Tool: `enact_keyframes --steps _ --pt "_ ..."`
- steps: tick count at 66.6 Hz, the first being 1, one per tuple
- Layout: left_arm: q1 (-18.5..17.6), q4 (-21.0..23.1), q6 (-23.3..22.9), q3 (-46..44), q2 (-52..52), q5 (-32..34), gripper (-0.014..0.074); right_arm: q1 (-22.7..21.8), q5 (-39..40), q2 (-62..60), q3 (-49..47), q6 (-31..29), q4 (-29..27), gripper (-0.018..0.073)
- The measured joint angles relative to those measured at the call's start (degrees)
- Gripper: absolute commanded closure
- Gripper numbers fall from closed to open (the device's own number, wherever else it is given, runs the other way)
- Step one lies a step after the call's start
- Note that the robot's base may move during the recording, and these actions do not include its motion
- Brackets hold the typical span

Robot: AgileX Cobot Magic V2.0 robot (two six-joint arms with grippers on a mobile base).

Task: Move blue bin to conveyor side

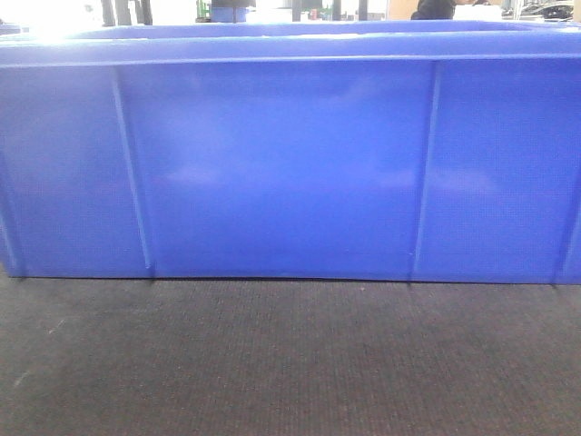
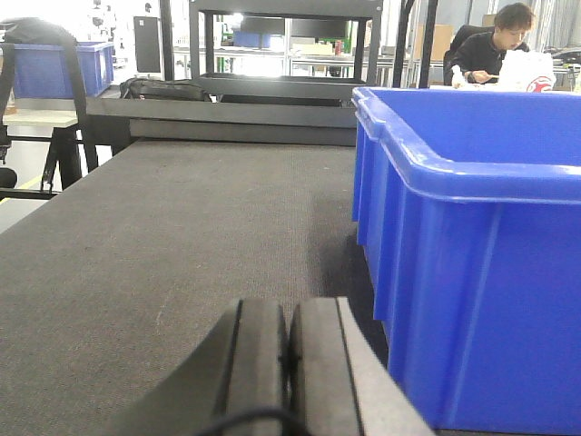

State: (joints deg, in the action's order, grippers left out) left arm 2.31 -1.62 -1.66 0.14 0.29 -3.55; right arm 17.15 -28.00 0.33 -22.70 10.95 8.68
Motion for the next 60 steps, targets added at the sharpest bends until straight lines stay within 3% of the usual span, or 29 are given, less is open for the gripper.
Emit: enact_keyframes --steps 40,52,60 --pt "0.00 0.00 0.00 0.00 0.00 0.00 0.0603 -0.39 0.45 0.00 0.00 -0.17 -0.13 0.0637" --pt "0.00 0.00 0.00 0.00 0.00 0.00 0.0603 -6.78 4.72 0.00 2.79 -10.95 -8.31 0.0637" --pt "0.00 0.00 0.00 0.00 0.00 0.00 0.0603 -12.80 9.23 0.00 7.10 -13.85 -12.55 0.0637"
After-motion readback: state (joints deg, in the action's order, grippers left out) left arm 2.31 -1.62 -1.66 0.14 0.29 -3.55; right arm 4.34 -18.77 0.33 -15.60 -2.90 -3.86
